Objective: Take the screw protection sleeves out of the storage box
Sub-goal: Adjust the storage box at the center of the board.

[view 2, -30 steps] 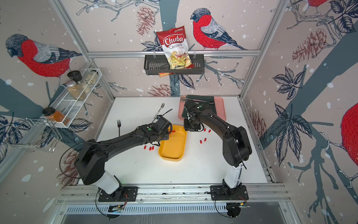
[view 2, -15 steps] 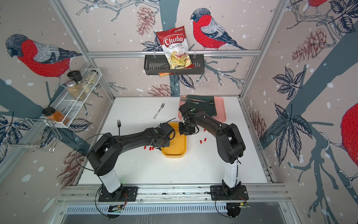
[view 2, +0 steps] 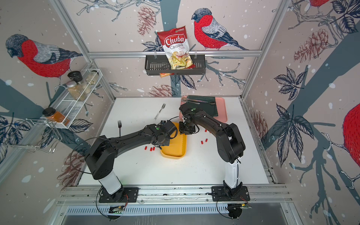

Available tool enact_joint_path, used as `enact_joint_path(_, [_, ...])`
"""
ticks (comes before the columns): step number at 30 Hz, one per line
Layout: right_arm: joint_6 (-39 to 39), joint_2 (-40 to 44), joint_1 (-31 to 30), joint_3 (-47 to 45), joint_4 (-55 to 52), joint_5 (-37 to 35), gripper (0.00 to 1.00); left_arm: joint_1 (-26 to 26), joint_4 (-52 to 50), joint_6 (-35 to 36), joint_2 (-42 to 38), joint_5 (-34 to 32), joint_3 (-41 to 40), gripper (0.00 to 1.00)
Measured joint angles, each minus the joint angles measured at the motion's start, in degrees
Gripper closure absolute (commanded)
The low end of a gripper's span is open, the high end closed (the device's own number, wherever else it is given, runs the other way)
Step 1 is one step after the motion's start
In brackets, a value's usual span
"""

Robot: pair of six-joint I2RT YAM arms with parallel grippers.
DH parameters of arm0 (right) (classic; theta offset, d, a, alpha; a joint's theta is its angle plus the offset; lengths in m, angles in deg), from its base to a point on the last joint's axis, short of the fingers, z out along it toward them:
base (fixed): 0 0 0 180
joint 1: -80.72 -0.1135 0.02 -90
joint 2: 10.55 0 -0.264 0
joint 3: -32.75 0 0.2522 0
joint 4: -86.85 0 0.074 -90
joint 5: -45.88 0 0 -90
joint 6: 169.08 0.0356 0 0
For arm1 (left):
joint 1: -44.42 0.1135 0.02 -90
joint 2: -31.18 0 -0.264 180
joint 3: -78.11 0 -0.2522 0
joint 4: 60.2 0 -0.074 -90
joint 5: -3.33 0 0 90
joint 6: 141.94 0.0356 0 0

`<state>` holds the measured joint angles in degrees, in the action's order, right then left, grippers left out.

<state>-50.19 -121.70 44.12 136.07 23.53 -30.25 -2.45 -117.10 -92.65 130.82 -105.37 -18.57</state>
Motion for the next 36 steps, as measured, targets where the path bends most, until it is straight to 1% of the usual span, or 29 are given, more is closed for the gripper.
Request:
enact_joint_path(3, [0.0,0.0,-0.11,0.13,-0.26,-0.26,0.62,0.17,1.03,-1.51,0.87,1.6,-2.19,1.0])
enact_joint_path(4, [0.0,0.11,-0.13,0.2,-0.26,-0.46,0.62,-0.11,1.86,-2.12,0.04,1.33,-2.89,1.0])
enact_joint_path(8, [0.07,1.03,-0.24,0.57,-0.02,0.07,0.62,-0.96,7.37,-4.81,-9.79,-0.04,-9.94,1.0])
enact_joint_path(9, [0.09,1.07,-0.28,0.81,0.13,0.11,0.62,-0.7,8.17,-5.16,-10.21,-0.04,-10.43,1.0])
enact_joint_path(13, [0.2,0.57,-0.55,1.99,-0.39,-0.76,0.62,0.44,9.6,-6.54,-6.67,0.17,-9.2,1.0])
enact_joint_path(19, [0.26,0.35,-0.76,2.99,-1.33,-1.4,0.62,0.2,12.09,-8.5,-6.51,1.16,-10.75,1.0])
enact_joint_path(20, [0.39,0.28,-0.76,2.99,-1.55,-1.49,0.62,0.22,12.66,-8.59,-6.43,1.33,-11.08,0.97])
enact_joint_path(24, [1.01,0.0,-0.72,3.02,-2.01,-1.55,0.62,0.17,14.29,-8.96,-6.08,2.43,-11.98,0.76])
enact_joint_path(25, [1.01,0.0,-0.72,3.15,-2.05,-1.55,0.62,0.17,14.73,-9.01,-5.97,2.49,-12.0,0.73])
enact_joint_path(29, [1.03,-0.09,-0.72,3.87,-2.19,-1.53,0.62,0.2,15.61,-9.44,-6.21,2.73,-12.09,0.65])
enact_joint_path(36, [1.01,-0.13,-0.55,5.4,-2.86,-1.38,0.61,0.24,14.53,-9.4,-8.59,3.72,-9.64,0.61])
